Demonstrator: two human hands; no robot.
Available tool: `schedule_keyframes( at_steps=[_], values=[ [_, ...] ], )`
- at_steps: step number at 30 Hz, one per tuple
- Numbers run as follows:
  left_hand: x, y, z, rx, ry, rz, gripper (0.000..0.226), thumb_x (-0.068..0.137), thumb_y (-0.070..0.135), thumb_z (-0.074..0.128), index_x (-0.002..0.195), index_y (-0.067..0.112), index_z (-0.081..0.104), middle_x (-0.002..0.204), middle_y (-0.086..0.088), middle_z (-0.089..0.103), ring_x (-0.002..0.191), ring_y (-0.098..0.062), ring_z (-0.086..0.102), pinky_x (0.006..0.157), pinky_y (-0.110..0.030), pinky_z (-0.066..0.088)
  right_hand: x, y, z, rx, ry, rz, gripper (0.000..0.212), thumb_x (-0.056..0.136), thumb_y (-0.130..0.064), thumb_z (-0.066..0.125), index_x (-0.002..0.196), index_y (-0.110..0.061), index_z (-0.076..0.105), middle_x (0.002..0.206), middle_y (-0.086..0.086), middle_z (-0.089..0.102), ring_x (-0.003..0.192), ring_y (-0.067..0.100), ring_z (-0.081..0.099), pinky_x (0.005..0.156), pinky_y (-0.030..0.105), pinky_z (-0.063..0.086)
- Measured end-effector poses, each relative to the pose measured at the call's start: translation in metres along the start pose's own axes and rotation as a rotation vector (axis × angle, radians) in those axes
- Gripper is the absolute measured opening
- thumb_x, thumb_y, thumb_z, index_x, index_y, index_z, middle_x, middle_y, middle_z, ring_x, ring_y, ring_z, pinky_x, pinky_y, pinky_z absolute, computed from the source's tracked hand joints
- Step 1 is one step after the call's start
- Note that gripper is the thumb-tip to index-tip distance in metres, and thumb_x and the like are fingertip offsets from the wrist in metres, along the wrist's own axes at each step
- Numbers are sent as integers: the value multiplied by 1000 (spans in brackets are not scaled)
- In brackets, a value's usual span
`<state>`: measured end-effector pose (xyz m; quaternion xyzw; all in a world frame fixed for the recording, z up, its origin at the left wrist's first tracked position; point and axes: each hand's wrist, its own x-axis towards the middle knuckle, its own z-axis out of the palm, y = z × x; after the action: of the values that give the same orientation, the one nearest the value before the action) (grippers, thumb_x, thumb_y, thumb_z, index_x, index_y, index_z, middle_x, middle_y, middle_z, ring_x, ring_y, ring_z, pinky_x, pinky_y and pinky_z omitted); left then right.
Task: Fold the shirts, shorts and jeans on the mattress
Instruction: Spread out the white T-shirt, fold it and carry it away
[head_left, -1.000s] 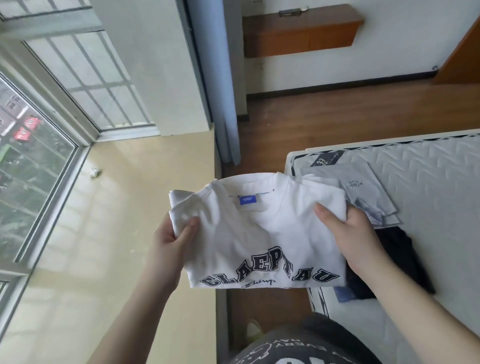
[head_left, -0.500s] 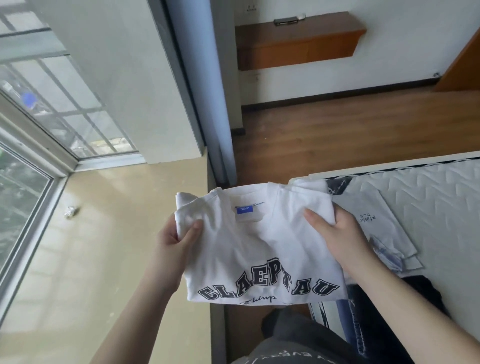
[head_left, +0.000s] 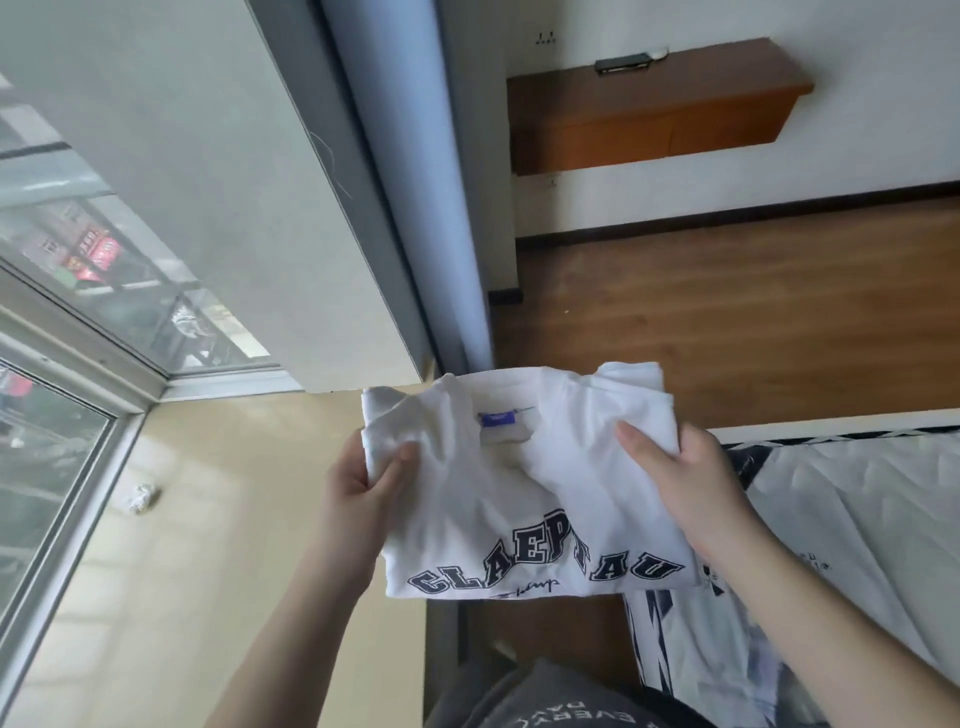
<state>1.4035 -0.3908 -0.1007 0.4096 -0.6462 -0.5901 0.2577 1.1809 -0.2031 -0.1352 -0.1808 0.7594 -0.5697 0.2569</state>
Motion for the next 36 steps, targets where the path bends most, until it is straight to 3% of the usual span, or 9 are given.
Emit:
schedule_keyframes(
  at_steps=[5,9,13,17,21,26,28,32,36],
  values=[
    [84,-1,7,10,-32,0,11,95,22,64,105,17,67,96,-8,74,96,-28,70,83,-49,57,66,-6,20,-3,43,20,44,65,-68,65,89,-32,71,85,10,73,71,15,63,69,38,50],
    [152,2,12,40,-127,11,13,92,33,66,99,22,67,96,-8,72,96,-27,69,86,-55,54,111,-19,31,3,106,34,39,66,-66,66,91,-36,71,88,4,75,82,24,71,77,47,55],
    [218,20,23,38,-255,50,8,97,27,62,102,25,68,95,0,73,94,-19,69,78,-37,56,144,-34,36,-7,205,28,41,68,-68,65,92,-36,71,86,-5,75,87,27,71,79,50,56],
    [276,37,46,50,-377,83,11,97,28,61,106,25,67,98,0,73,93,-16,70,75,-32,56,167,-42,33,38,299,32,38,71,-66,65,96,-38,71,89,-8,75,85,19,71,81,48,56],
    [319,44,79,80,-458,127,8,96,36,62,101,32,67,78,13,69,66,-5,65,50,-20,48,190,-44,19,67,382,46,36,72,-63,66,100,-41,70,96,-13,75,89,7,71,85,43,55],
    [361,54,131,64,-544,123,21,89,45,63,106,32,67,100,2,74,96,-19,70,84,-47,58,224,-43,0,83,486,32,11,89,-38,70,98,-44,70,96,-16,75,89,2,70,79,34,52],
    [379,59,154,68,-599,134,25,90,45,63,109,30,66,103,1,74,99,-20,70,86,-48,57,240,-42,-10,101,516,35,13,91,-34,68,99,-43,70,98,-15,74,91,4,70,81,34,53],
    [419,70,204,102,-634,170,16,89,42,63,102,34,67,97,7,74,90,-8,69,74,-29,54,275,-39,-33,152,557,59,13,92,-34,66,101,-42,70,99,-13,75,91,6,70,79,33,53],
    [452,91,251,127,-700,139,21,87,45,65,104,34,67,99,4,74,95,-15,70,84,-42,58,309,-41,-53,188,612,118,12,92,-34,67,99,-43,70,98,-14,74,89,6,71,77,35,55]
  ],
)
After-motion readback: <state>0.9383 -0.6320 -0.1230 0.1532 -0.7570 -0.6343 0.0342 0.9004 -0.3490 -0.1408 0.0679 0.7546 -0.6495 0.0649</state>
